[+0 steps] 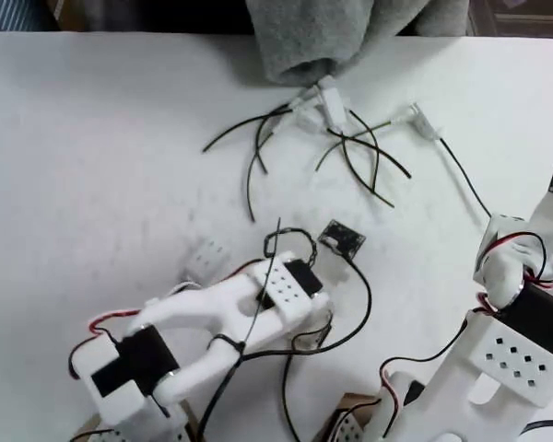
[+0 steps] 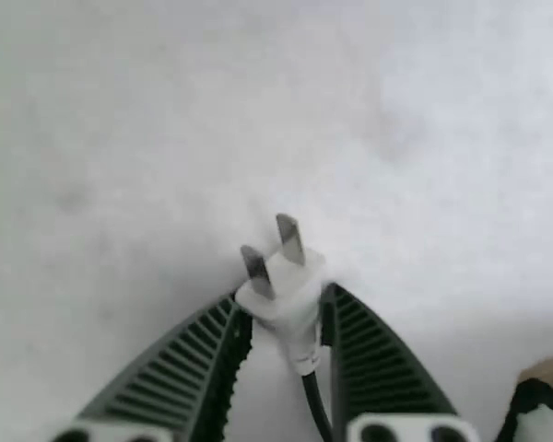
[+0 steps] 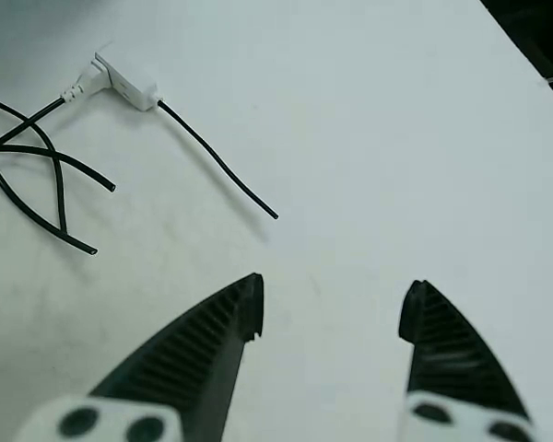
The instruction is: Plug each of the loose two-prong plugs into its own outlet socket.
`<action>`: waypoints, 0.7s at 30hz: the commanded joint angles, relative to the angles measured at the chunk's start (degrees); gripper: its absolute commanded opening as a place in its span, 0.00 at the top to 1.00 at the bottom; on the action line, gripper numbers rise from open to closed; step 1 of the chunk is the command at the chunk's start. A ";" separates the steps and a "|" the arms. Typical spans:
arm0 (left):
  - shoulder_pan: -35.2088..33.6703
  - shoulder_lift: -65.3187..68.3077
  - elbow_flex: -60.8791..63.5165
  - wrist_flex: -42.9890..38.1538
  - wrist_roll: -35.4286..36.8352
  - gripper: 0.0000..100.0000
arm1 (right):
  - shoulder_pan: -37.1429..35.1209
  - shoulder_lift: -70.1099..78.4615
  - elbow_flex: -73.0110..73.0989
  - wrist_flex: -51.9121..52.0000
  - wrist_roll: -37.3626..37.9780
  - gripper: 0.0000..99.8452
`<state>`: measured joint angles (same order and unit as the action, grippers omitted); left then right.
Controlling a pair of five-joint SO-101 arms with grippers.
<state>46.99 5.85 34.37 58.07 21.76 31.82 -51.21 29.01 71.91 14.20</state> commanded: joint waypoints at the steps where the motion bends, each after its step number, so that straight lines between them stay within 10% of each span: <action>1: -0.75 -0.92 0.26 -2.11 -2.02 0.92 | -0.48 -0.04 -1.93 0.40 0.44 0.76; 21: -1.19 -13.85 9.49 -11.87 -2.46 0.93 | -2.33 -0.48 -0.79 0.31 0.44 0.76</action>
<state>46.20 -1.36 40.62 49.98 19.91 29.89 -51.21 29.01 71.91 14.29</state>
